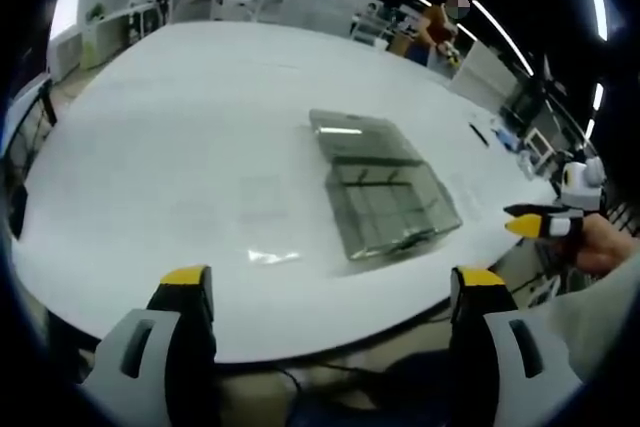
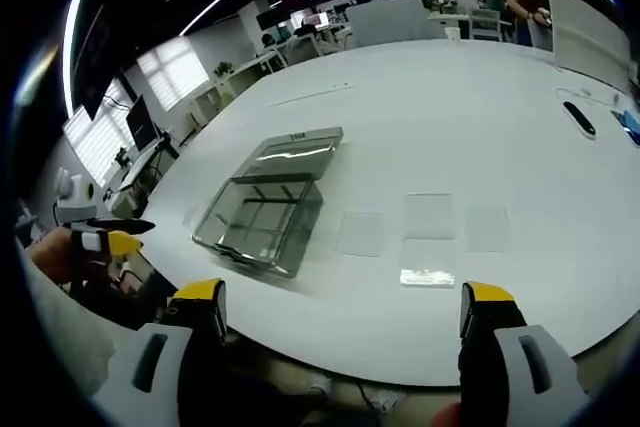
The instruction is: Insert the divider into the dual guide fixture by aligning both edges with the guide slots and pushing it downward to the bottom, including one-sided entry, uneven engagement, binding, and posture correction.
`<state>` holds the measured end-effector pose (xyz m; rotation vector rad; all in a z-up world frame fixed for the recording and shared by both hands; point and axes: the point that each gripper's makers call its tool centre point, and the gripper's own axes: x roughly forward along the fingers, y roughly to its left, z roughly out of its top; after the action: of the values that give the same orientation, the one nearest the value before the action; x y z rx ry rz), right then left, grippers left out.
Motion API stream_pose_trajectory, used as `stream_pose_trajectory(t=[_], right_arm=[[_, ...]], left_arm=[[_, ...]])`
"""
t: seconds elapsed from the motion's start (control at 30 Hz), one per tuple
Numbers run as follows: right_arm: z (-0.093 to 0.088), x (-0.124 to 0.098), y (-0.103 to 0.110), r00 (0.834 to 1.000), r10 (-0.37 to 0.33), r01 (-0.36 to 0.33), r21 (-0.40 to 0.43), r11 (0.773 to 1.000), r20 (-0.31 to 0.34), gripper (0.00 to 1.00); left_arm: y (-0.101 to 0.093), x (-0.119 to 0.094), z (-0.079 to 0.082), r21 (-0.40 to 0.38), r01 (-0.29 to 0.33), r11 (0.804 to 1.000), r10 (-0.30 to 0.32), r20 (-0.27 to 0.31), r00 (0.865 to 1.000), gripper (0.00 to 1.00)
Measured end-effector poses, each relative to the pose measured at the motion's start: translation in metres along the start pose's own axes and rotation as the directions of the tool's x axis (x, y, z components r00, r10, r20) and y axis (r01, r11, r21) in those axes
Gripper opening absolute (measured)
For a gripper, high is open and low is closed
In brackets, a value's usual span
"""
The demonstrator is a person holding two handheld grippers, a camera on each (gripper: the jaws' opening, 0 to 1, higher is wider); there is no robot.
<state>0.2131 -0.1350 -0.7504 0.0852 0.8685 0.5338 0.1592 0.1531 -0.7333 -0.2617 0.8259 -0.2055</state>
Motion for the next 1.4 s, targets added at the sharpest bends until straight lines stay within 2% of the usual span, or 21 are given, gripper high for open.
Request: stream_pose_trajectory(t=[0.63,1.03,1.4], right_arm=[[0.000,0.002,0.004,1.000,-0.028,0.028,0.017,0.999,0.010,0.95],[0.002,0.004,0.010,0.999,-0.048,0.047,0.032,0.998,0.023,0.93],[0.009,0.001,0.016,0.996,-0.062,0.059,0.057,0.997,0.060,0.91]], left_arm=[[0.009,0.003,0.002,0.008,0.036,0.999,-0.036,0.003,0.999,0.94],[0.010,0.004,0.010,0.032,0.090,0.995,-0.091,0.005,0.996,0.93],[0.004,0.000,0.015,0.067,0.167,0.984,-0.167,0.001,0.986,0.92]])
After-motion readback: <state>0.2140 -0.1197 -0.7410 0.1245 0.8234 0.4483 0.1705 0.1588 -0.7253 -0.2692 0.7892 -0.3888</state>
